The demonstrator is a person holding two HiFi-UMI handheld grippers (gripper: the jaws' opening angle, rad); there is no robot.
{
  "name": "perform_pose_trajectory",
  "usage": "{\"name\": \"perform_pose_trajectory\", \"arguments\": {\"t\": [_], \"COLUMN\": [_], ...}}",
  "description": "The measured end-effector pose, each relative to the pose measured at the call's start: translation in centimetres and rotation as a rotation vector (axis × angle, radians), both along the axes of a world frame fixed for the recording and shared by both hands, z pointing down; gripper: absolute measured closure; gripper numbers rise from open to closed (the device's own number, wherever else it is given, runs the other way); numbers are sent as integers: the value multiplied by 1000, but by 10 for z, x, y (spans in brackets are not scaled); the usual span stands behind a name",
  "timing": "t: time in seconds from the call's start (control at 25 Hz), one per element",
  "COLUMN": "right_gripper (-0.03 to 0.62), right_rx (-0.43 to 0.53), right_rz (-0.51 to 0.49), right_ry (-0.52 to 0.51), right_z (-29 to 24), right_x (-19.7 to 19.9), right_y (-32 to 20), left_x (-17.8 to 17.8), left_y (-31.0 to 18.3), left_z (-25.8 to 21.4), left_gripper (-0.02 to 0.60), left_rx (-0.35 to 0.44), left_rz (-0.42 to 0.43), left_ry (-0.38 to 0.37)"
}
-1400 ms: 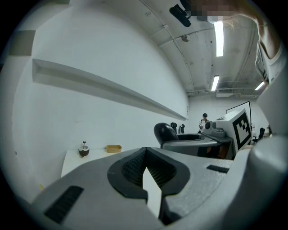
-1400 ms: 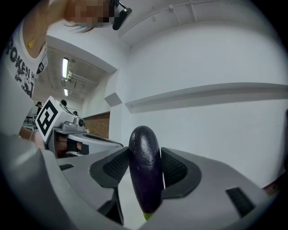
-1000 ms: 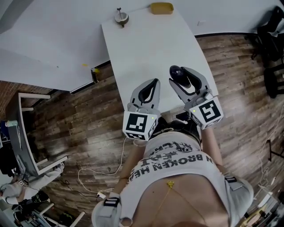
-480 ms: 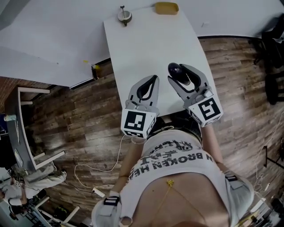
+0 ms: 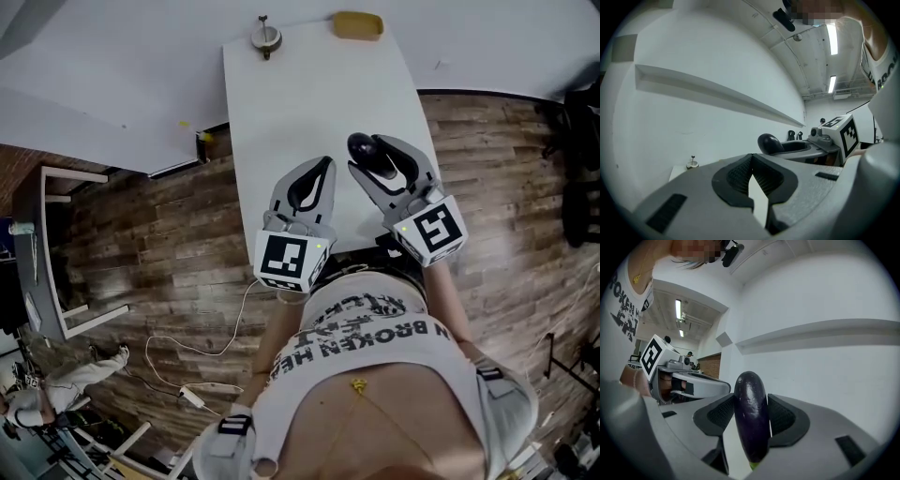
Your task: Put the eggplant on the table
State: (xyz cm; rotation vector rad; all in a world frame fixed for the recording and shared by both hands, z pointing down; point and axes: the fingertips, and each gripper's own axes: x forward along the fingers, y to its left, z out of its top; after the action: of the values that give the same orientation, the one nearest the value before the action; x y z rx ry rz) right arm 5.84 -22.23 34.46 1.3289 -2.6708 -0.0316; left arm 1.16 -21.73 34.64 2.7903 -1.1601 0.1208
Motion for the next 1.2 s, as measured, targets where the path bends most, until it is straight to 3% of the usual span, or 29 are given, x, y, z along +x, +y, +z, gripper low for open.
{"name": "perform_pose_trajectory", "arguments": {"t": [0.48,1.2], "right_gripper": [373,373], "right_rx": [1,-6], "right_rz": [-41,-48], "right_ry": [-22,20], "right_z": [0,8], "right_x": [11,8], "right_y": [-6,-4], "left_x": [18,15], "left_y": [-4,-2], "left_z": [2,11], "left_gripper": [575,575], "left_rx": [-8,-29], "left_rz": [-14,-7], "left_ry": [-22,-27]}}
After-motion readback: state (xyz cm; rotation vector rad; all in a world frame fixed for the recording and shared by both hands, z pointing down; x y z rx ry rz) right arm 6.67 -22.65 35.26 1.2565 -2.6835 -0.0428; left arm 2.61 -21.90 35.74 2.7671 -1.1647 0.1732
